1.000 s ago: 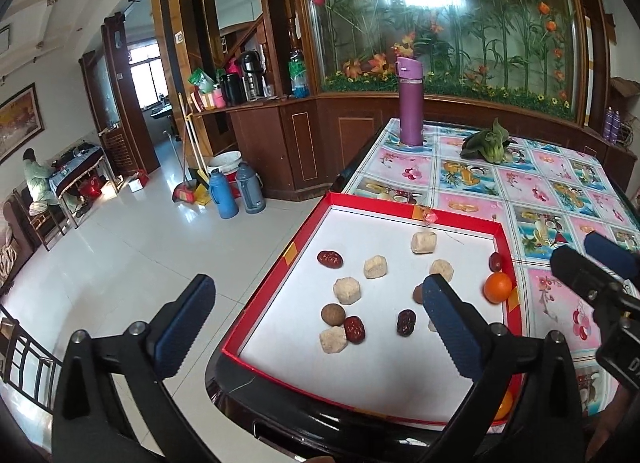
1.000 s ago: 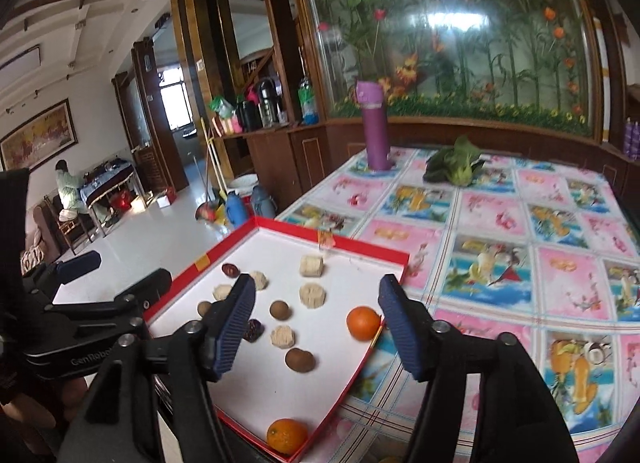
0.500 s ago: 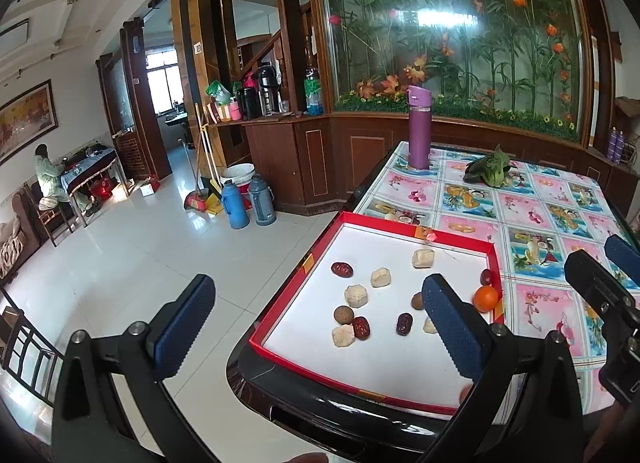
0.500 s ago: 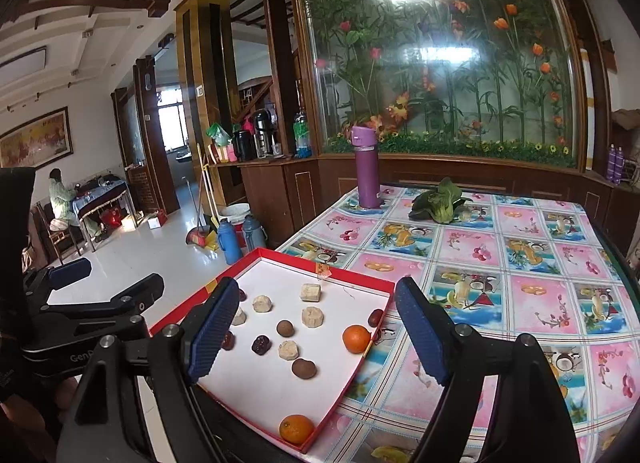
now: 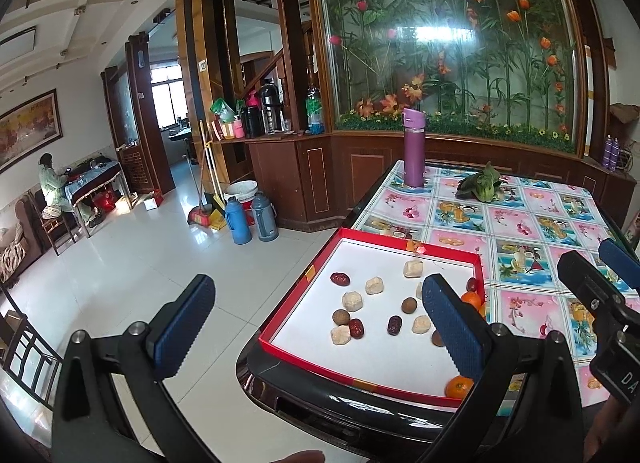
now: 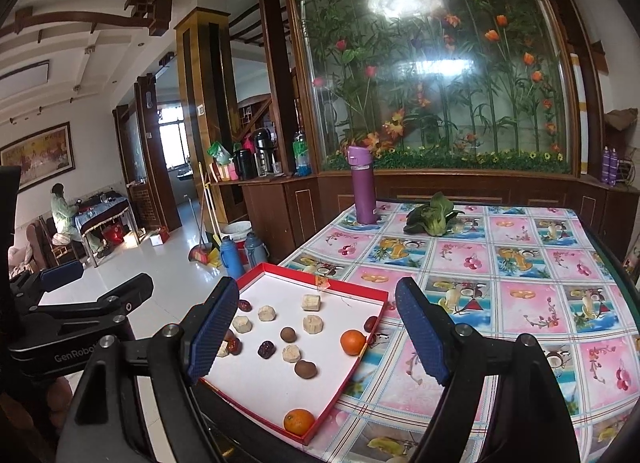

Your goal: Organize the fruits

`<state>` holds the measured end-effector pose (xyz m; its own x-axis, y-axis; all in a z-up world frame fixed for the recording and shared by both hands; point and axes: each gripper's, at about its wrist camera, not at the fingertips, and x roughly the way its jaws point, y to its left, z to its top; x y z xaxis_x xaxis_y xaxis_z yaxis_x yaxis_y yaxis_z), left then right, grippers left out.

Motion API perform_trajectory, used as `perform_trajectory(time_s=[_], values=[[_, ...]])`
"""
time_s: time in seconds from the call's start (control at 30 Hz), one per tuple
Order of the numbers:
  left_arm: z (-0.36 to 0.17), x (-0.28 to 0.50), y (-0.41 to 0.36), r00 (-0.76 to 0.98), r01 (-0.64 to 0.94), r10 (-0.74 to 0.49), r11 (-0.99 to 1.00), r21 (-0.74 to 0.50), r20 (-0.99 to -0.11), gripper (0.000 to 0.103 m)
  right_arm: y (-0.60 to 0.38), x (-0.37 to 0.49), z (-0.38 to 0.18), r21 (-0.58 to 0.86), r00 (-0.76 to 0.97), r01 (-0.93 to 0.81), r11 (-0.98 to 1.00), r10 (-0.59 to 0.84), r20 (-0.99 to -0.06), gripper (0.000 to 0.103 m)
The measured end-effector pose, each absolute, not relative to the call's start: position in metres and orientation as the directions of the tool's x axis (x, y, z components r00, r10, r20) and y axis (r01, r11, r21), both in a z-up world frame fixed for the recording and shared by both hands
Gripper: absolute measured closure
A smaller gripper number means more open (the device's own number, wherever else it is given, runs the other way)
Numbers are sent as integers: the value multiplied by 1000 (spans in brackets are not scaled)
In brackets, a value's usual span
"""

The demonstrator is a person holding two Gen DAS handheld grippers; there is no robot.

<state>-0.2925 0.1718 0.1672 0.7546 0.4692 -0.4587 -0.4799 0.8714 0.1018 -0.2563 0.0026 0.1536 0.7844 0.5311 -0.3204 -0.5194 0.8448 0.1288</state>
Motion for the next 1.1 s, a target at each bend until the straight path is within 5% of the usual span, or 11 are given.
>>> perform_trajectory(time_s=[1.1], values=[[190, -319, 156, 780, -468, 456, 880, 83, -430, 0, -3, -277, 164, 101, 809, -518, 849, 525, -264, 21]])
